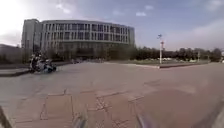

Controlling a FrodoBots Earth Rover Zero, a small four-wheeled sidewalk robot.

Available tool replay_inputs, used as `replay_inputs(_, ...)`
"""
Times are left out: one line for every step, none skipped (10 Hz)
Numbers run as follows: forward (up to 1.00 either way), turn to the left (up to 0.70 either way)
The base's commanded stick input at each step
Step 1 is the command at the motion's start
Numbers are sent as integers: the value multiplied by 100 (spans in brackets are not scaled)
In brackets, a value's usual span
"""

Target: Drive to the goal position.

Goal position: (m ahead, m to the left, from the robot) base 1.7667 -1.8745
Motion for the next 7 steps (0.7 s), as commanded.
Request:
replay_inputs(100, 27)
replay_inputs(100, 27)
replay_inputs(100, 22)
replay_inputs(100, 0)
replay_inputs(100, 0)
replay_inputs(100, 0)
replay_inputs(100, 0)
